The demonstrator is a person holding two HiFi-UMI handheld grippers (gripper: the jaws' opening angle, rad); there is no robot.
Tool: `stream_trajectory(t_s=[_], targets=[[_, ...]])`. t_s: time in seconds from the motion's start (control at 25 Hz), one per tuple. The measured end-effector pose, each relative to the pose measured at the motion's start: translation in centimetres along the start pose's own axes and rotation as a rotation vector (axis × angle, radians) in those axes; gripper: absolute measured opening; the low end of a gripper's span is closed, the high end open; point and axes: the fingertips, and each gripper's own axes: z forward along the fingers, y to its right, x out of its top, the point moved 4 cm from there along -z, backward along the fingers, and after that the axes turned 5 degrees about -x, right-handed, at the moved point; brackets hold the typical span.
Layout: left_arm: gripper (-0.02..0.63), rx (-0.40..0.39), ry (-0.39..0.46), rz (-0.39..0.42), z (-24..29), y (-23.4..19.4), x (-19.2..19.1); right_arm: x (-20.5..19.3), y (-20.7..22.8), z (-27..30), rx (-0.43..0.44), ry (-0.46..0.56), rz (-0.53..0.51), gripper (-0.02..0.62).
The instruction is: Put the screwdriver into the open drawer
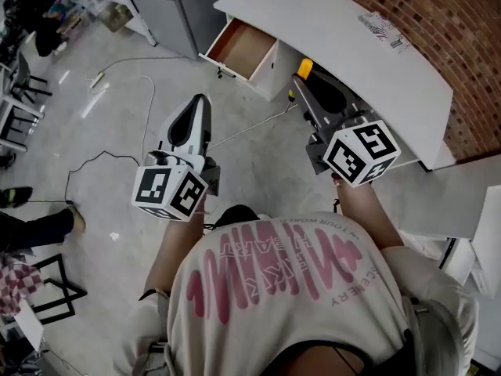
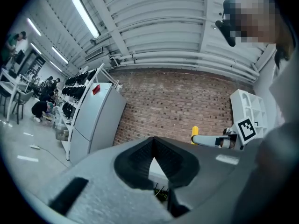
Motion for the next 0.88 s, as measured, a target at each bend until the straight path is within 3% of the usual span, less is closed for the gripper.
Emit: stream_trajectory(t_s=[0.32,0.48,0.88], targets=[[0.003,-0.045,-0.074,-0.020,1.6,-0.1,-2.4,-3.2,2.1,1.5,-0.003,-0.072,0.041,0.092],[0.003,-0.041,-0.066,-0.033,2.8,-1.3,-3.1,-4.1,2.7,2.7,-0.011,-0.090,0.034,0.092],[0.003,-0.018,-0.053,-0.061,8.3,-9.0,-2.8,-4.8,4.5,11.3,-0.016,-0.107,0.029,0.092]])
